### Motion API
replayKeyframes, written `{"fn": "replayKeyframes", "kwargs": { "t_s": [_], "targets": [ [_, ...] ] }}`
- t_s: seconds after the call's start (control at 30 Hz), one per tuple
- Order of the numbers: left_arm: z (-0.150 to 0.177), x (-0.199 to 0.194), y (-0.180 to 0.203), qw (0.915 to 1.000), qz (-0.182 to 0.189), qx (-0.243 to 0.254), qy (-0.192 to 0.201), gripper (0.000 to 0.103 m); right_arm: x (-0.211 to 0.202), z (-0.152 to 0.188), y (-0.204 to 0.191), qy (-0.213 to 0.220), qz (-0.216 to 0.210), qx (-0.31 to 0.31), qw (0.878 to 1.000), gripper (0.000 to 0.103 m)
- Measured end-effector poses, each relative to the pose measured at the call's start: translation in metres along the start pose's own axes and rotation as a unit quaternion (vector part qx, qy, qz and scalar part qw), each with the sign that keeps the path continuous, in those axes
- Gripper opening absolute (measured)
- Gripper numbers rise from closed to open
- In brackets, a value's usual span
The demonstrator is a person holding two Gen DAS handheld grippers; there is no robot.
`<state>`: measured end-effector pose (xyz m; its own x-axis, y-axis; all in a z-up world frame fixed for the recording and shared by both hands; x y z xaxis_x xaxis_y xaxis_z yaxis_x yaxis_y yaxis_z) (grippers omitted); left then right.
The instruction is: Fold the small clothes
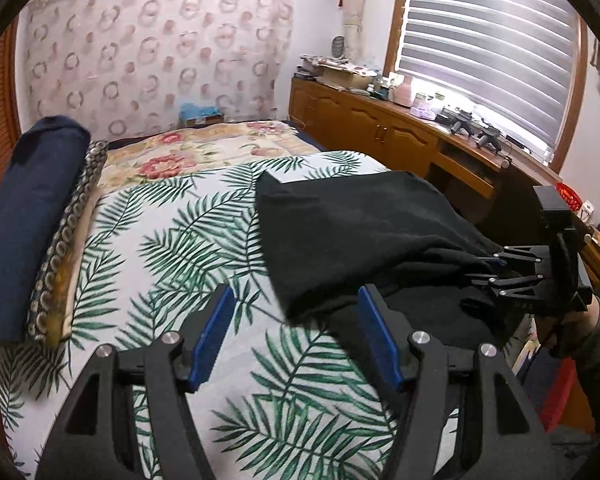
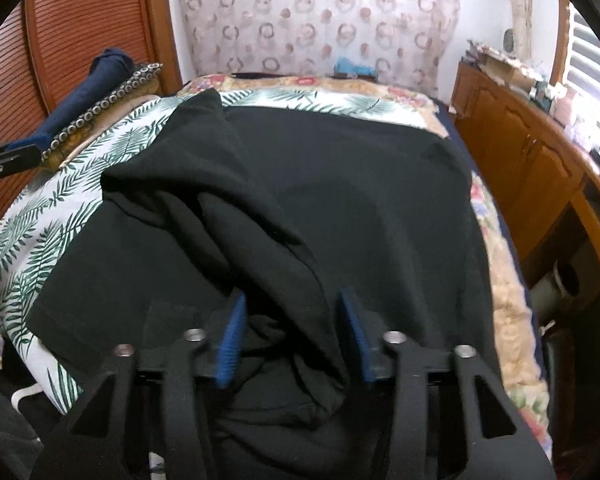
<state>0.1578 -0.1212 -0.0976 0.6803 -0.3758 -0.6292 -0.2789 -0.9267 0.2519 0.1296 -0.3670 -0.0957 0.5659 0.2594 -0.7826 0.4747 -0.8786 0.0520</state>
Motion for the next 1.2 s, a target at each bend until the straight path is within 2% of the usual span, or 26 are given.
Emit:
{"fn": "replayKeyframes", "kwargs": {
  "t_s": [0.07, 0.13, 0.27, 0.4, 0.5, 0.67, 0.87, 0.93, 1.07, 1.2],
  "targets": [
    [0.003, 0.0, -0.003, 1.0, -0.002, -0.004, 0.0, 0.063, -0.004, -0.001, -0.004, 0.009, -0.006, -0.009, 1.0, 0.014],
    [0.005, 0.0, -0.004, 1.0, -0.002, -0.007, 0.0, 0.063, -0.01, -0.004, -0.003, 0.018, -0.005, -0.011, 1.0, 0.009],
    [0.005, 0.0, -0.003, 1.0, -0.003, -0.007, 0.003, 0.063, -0.043, -0.019, -0.001, 0.066, -0.006, -0.002, 0.998, 0.006],
    [0.003, -0.004, 0.002, 0.9999, 0.007, -0.007, 0.01, 0.063, -0.069, -0.03, 0.002, 0.083, 0.015, -0.011, 0.996, 0.006],
    [0.002, -0.006, 0.002, 0.9999, 0.003, -0.006, 0.014, 0.063, -0.065, -0.024, 0.014, 0.067, 0.036, -0.013, 0.997, 0.006],
    [0.001, -0.008, 0.001, 0.9998, -0.007, -0.003, 0.017, 0.063, -0.036, 0.001, 0.026, 0.019, 0.036, 0.005, 0.999, 0.007],
    [0.001, -0.008, -0.001, 0.9997, -0.012, -0.006, 0.019, 0.063, -0.038, 0.011, 0.029, 0.017, 0.037, 0.014, 0.999, 0.021],
    [0.001, -0.009, -0.001, 0.9997, -0.012, -0.006, 0.021, 0.063, -0.045, 0.008, 0.031, 0.019, 0.045, 0.011, 0.999, 0.035],
    [0.002, -0.01, -0.005, 0.9996, -0.015, -0.008, 0.024, 0.063, -0.059, -0.009, 0.03, 0.04, 0.049, 0.0, 0.998, 0.04],
    [0.002, -0.012, -0.01, 0.9994, -0.017, -0.014, 0.027, 0.063, -0.059, -0.035, 0.011, 0.059, 0.032, -0.022, 0.997, 0.044]
  ]
}}
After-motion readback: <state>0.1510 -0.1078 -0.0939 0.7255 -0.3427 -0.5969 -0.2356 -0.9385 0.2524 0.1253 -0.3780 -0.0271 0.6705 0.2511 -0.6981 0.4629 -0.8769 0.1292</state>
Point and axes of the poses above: each gripper's, at about its wrist camera, not at the fingertips, and x roughly the way its jaws point, y to its right, z to its underside, the point moved 9 cm from there along x, roughly the way its jaws point, and after that the axes turned 8 degrees about -x, right-handed, at the moved point
